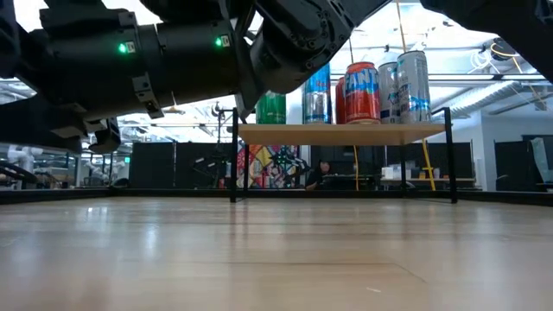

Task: Place canned beverage on shelf
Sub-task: Put the green soda can on the shelf aligned with the other green soda can

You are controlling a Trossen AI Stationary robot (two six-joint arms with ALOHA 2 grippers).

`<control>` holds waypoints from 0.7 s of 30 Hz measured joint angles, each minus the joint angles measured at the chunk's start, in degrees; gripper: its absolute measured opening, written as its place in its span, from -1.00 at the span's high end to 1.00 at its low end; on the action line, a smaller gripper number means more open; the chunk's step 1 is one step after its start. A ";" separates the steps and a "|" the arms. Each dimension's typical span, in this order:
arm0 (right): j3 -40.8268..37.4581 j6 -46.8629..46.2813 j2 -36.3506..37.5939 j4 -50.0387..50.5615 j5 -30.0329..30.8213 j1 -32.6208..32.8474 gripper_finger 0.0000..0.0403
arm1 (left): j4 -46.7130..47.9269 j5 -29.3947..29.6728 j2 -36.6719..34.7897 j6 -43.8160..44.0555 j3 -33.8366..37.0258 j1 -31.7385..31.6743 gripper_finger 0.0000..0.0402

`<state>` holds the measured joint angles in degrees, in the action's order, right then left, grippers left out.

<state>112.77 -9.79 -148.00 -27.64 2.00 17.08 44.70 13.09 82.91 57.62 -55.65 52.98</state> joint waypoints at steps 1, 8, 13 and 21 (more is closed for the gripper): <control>0.00 0.01 0.00 -0.04 -0.39 -0.04 -0.75 | 0.07 -0.02 0.00 -0.49 -0.37 -0.03 -0.97; 0.00 0.22 0.00 0.47 -0.52 -0.22 -0.75 | 6.83 -1.31 -0.02 0.01 -2.95 0.04 -0.97; 0.00 0.97 0.00 0.49 -0.55 -0.24 -0.75 | 9.47 0.72 0.15 0.33 -2.98 -0.16 -0.97; 0.00 0.88 0.00 1.12 -0.34 -0.30 -0.75 | 9.07 5.48 0.17 -2.62 -2.96 -1.85 -0.97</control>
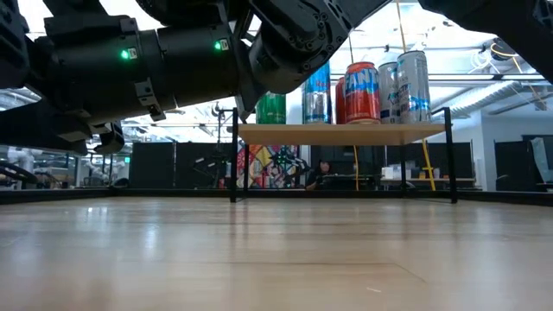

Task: Place canned beverage on shelf
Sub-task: Put the green soda can on the shelf aligned with the other green soda can

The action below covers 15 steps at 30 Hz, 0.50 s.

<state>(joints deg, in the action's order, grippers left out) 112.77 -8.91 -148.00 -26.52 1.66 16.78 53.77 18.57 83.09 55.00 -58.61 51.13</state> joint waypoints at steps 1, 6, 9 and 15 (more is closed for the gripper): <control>0.00 0.00 0.00 0.02 0.03 0.02 -0.75 | -0.31 0.02 0.00 -0.38 0.00 -0.19 -0.97; 0.00 0.19 0.02 0.96 0.42 0.08 -0.68 | -0.72 -0.06 0.02 -1.59 0.00 -0.43 -0.97; 0.00 0.17 0.09 1.78 0.43 0.06 -0.49 | -0.72 -0.14 0.02 -1.64 0.00 -0.41 -0.97; 0.00 1.41 0.17 3.02 6.88 0.61 -0.36 | -0.37 1.94 -1.57 -0.26 0.05 -0.43 -0.97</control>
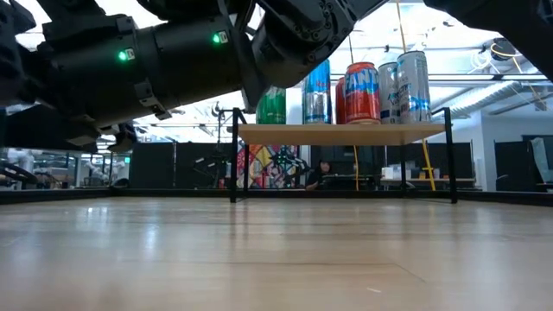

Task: Place canned beverage on shelf
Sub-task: Put the green soda can on the shelf aligned with the other green soda can

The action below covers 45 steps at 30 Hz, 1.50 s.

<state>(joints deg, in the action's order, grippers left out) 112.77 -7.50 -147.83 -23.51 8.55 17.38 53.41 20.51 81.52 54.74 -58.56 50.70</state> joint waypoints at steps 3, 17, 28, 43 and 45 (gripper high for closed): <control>0.00 2.99 0.02 0.19 4.87 1.24 -0.36 | 1.62 0.99 -1.91 1.40 0.00 1.09 -0.97; -21.41 4.92 14.88 -2.82 21.39 5.91 -0.40 | -6.22 28.67 -0.09 5.09 2.03 12.76 -0.97; -45.21 2.34 21.43 -35.47 20.39 6.62 -0.40 | -29.02 39.68 3.65 -10.71 8.48 4.03 -0.97; -45.07 9.69 21.68 -38.38 21.75 8.90 -0.40 | -71.83 22.55 3.60 -41.40 17.23 -8.89 -0.97; -45.07 9.84 21.68 -38.39 21.84 8.91 -0.40 | -72.28 21.65 3.62 -41.39 17.64 -9.31 -0.97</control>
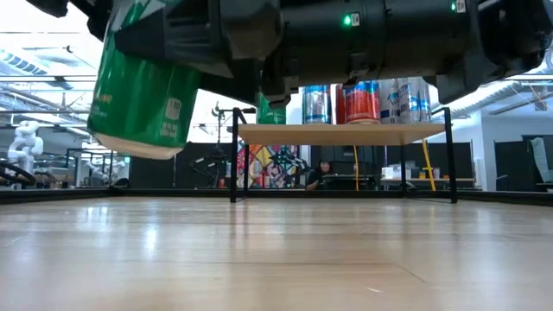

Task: Place canned beverage on shelf
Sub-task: Put the green soda can on the shelf aligned with the other green soda can

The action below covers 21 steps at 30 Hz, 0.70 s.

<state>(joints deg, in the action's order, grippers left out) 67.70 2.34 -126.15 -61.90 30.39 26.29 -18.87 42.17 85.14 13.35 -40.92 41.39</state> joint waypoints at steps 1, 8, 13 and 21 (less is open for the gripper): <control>0.00 0.01 0.00 -0.17 -0.07 0.03 -0.40 | -0.18 -0.16 0.00 0.08 0.02 -0.18 -0.97; 0.00 -0.58 0.00 -1.67 -0.12 0.03 -0.40 | -0.31 -1.64 0.77 1.19 0.02 -0.60 -0.90; 0.04 -1.59 0.02 -2.08 -0.23 -0.14 -0.41 | -2.31 -2.17 2.53 1.09 0.02 -0.76 -0.60; 0.00 -2.95 0.05 0.12 -0.12 -0.39 -0.41 | -2.78 -1.85 2.97 0.13 0.08 -0.84 -0.44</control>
<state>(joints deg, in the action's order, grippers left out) 67.70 -0.61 -126.09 -61.78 30.26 25.90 -21.65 40.32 88.12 13.48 -40.84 40.56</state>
